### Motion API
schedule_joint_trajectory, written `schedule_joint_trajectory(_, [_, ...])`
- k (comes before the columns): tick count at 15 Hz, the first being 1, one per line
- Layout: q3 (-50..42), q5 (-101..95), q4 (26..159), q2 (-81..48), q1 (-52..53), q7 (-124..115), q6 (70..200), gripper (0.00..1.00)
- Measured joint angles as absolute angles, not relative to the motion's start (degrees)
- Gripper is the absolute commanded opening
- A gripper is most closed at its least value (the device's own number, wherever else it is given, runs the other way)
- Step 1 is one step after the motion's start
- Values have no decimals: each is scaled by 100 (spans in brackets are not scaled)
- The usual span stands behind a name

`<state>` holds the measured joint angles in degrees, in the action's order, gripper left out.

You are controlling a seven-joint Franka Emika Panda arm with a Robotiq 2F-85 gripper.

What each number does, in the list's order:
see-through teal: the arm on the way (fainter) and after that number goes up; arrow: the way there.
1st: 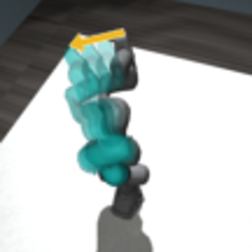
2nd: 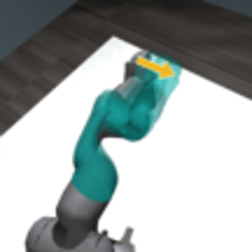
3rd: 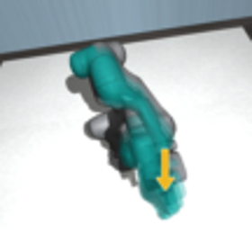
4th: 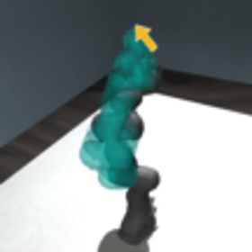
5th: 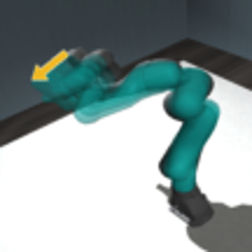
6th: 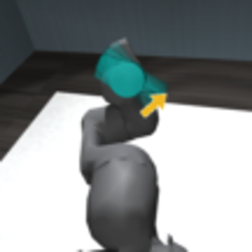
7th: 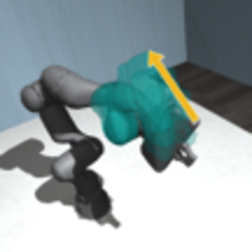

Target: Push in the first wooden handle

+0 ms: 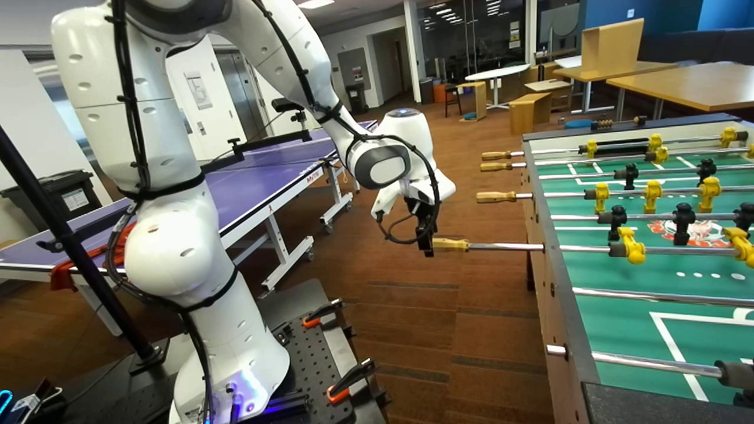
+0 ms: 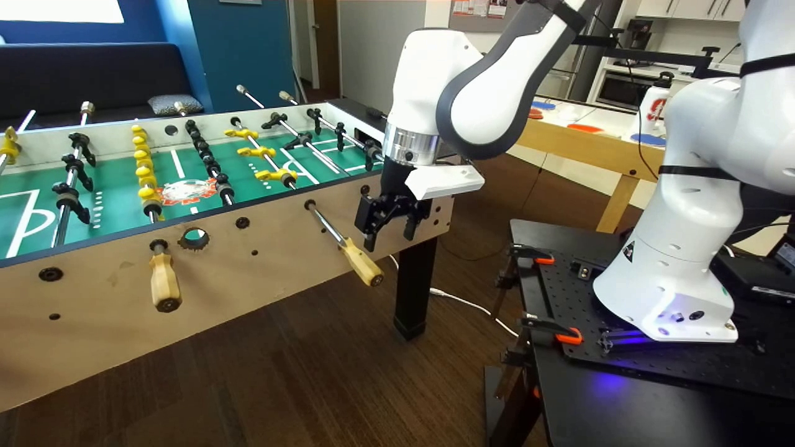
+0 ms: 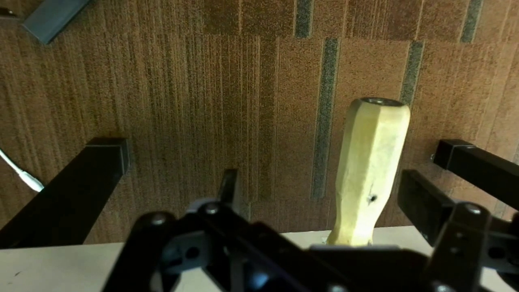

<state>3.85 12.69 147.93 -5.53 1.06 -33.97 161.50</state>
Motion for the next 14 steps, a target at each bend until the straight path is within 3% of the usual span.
schedule_joint_trajectory(10, [304,1260,14114,-1389,629,-3867,16150,100])
schedule_joint_trajectory(11, [284,1256,14073,-1441,663,-3872,16150,80])
schedule_joint_trajectory(14, [191,1236,13976,-1568,762,-3875,16150,56])
